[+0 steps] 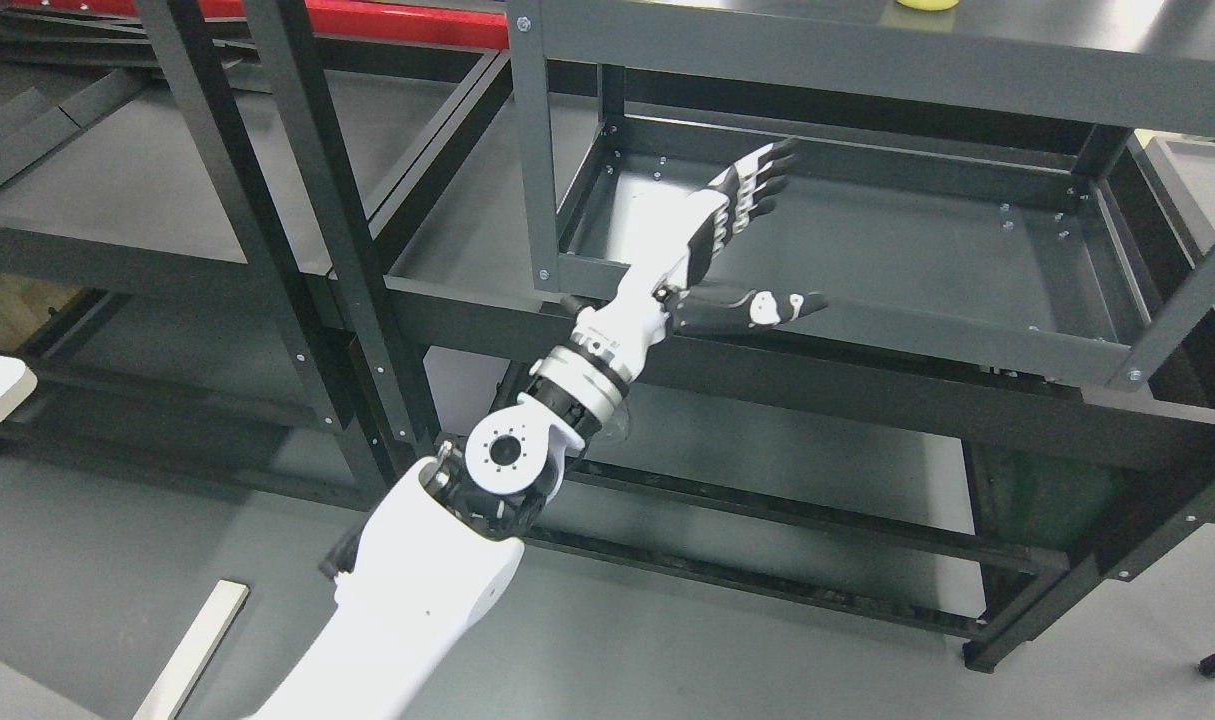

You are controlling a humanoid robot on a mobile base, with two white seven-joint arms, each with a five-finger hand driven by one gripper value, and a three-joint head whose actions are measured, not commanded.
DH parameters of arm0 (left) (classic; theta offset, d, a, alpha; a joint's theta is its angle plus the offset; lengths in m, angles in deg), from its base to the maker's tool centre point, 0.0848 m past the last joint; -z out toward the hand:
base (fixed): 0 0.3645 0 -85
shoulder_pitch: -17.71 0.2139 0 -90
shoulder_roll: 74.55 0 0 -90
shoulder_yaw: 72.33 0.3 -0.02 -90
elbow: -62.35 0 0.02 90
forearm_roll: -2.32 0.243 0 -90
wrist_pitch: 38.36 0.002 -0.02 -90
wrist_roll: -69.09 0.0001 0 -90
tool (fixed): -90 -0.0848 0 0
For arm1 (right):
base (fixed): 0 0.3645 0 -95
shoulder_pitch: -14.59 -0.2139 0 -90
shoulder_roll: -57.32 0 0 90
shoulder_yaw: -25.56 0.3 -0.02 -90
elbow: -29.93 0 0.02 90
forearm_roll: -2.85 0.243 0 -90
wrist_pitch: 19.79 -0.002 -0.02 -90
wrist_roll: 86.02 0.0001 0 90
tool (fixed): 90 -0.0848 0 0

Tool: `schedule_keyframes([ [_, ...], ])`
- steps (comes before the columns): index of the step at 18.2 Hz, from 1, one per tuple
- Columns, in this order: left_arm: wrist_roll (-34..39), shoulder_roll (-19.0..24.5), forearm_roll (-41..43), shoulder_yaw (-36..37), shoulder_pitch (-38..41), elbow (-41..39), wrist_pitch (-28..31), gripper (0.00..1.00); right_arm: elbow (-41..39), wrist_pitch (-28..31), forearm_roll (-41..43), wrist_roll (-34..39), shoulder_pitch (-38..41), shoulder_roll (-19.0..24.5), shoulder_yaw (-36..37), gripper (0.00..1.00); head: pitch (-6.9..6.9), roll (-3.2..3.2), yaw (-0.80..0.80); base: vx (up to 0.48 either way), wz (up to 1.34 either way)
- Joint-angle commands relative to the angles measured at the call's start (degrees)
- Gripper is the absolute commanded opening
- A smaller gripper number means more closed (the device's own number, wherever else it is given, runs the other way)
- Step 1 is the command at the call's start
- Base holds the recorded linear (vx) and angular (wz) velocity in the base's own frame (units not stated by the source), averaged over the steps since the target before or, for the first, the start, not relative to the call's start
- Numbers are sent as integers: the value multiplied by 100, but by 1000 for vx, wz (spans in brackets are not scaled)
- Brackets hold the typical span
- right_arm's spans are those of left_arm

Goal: Place yellow IKEA cup on middle right shelf

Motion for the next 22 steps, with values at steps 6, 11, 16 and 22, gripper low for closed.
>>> schedule_keyframes([
  [6, 272, 99, 1072, -1849, 2572, -289, -42, 99, 1, 5, 141, -4, 80, -100, -97, 99, 0, 0, 0, 0, 0],
  [11, 448, 99, 1063, -2061, 2802, -616, 2, 99, 1, 5, 141, -4, 80, -100, -97, 99, 0, 0, 0, 0, 0],
  [16, 474, 99, 1054, -2096, 2794, -880, 20, 99, 1, 5, 141, -4, 71, -100, -97, 99, 0, 0, 0, 0, 0],
  [22, 466, 99, 1054, -1894, 2697, -1292, -15, 99, 1, 5, 141, -4, 80, -100, -97, 99, 0, 0, 0, 0, 0],
])
